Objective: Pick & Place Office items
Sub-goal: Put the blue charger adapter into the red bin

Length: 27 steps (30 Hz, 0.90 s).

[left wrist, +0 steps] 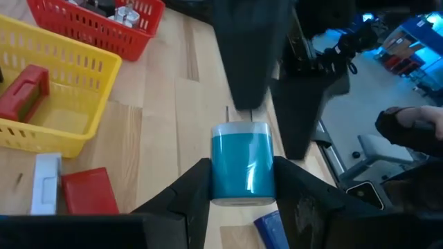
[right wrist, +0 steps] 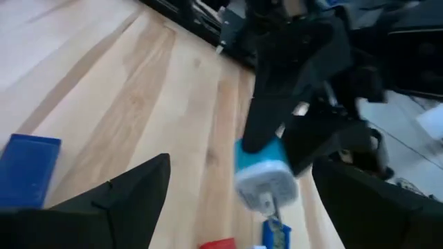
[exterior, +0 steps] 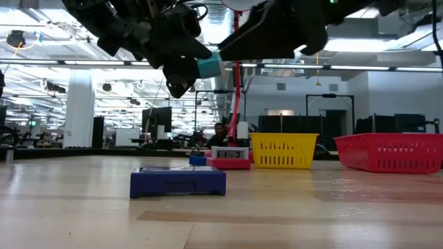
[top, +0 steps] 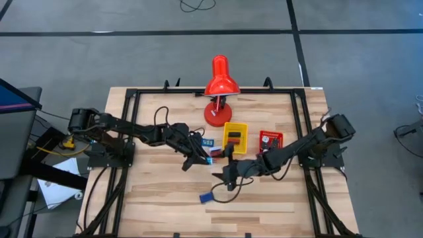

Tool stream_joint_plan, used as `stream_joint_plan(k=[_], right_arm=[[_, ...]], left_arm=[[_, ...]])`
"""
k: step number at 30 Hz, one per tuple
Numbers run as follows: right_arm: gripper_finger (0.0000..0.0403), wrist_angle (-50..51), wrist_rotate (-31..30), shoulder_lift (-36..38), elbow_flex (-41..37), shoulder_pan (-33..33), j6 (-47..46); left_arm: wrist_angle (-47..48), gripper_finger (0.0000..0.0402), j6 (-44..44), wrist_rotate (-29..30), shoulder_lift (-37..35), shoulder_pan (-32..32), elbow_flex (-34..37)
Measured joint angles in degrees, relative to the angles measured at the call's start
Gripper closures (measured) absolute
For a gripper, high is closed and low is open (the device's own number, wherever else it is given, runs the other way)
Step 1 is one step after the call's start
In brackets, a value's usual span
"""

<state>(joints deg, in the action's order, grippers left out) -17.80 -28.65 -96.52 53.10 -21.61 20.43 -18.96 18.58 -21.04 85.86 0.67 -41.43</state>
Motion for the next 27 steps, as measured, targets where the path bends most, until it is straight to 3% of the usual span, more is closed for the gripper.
stream_joint_plan(k=[8,12,20,27], right_arm=[[0.0091,1.7,0.8,-0.3,1.6,1.4,1.2],[0.0104,1.6,7.0,-0.3,1.6,2.5,1.0],[0.0130,-0.8,6.4,0.1,1.6,1.9,2.5],[0.0213,-0.4,6.3,-0.3,1.6,1.9,2.6]], left_arm=[[-1.2,0.0268,1.6,-3.5,0.0,-0.8,0.0],[-3.5,0.0268,2.9,-4.1,0.0,-1.8,0.0],[-4.1,0.0268,2.9,-4.2,0.0,-1.9,0.0],[-4.8,0.0266,2.9,-4.2,0.0,-1.9,0.0]])
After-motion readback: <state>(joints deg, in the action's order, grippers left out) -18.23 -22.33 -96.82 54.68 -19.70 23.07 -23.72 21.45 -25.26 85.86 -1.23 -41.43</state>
